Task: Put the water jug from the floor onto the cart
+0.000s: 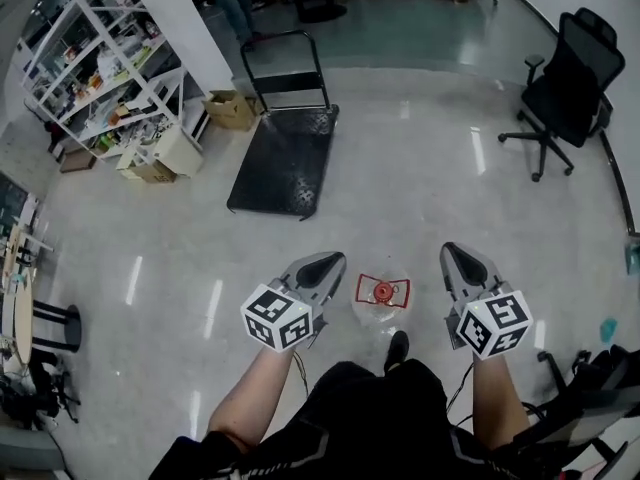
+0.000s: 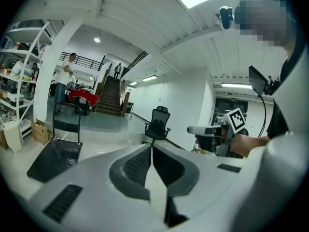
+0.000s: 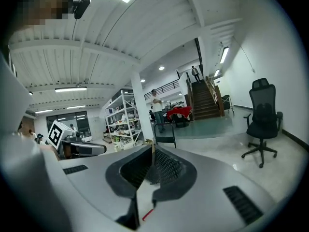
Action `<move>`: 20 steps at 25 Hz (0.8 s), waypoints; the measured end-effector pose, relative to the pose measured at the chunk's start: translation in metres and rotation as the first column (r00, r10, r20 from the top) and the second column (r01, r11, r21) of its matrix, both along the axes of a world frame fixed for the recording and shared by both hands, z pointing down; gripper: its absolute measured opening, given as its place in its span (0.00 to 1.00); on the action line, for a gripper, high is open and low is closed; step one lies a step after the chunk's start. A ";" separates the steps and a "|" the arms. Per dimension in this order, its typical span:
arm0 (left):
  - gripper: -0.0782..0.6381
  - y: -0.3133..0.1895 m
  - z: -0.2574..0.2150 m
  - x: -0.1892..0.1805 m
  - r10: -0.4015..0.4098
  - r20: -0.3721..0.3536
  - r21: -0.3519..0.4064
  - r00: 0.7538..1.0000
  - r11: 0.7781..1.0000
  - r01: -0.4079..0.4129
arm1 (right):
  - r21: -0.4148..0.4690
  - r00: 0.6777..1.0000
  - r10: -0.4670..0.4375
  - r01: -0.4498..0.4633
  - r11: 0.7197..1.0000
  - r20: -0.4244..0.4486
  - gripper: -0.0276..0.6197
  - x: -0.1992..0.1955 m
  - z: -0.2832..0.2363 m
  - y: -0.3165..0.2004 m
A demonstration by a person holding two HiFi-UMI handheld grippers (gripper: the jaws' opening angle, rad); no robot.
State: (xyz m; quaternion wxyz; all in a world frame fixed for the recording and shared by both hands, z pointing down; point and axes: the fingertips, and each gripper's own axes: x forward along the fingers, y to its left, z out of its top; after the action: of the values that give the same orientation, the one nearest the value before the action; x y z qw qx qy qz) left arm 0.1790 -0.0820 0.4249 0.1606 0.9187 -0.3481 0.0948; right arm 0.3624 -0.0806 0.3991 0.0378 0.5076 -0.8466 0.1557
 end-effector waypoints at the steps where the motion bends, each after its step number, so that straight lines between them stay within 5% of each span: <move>1: 0.10 -0.010 0.007 0.002 -0.009 -0.004 -0.014 1.000 1.000 0.009 | -0.015 1.000 -0.007 0.007 1.000 -0.001 0.04 0.003 0.007 -0.011; 7: 0.10 -0.062 0.089 -0.002 -0.055 0.026 -0.183 0.998 0.981 0.059 | -0.173 1.000 -0.030 0.029 0.984 -0.004 0.16 0.008 0.086 -0.064; 11: 0.20 -0.082 0.173 -0.005 -0.039 0.059 -0.323 0.997 0.945 0.056 | -0.311 1.000 -0.012 0.004 0.950 -0.026 0.20 0.007 0.169 -0.081; 15: 0.30 -0.084 0.279 -0.009 0.016 0.142 -0.466 0.990 0.883 0.053 | -0.472 0.999 0.003 -0.018 0.881 -0.033 0.26 0.002 0.270 -0.079; 20: 0.39 -0.072 0.411 -0.009 0.031 0.216 -0.629 0.976 0.768 0.115 | -0.653 0.999 0.017 -0.032 0.757 -0.030 0.32 0.001 0.404 -0.054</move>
State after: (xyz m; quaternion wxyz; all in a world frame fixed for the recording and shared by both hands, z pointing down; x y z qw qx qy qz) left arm 0.1702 -0.1537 0.8358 0.4266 0.7857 -0.3310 0.3020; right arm 0.3633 -0.1349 0.8028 0.2196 0.4753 -0.7322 0.4356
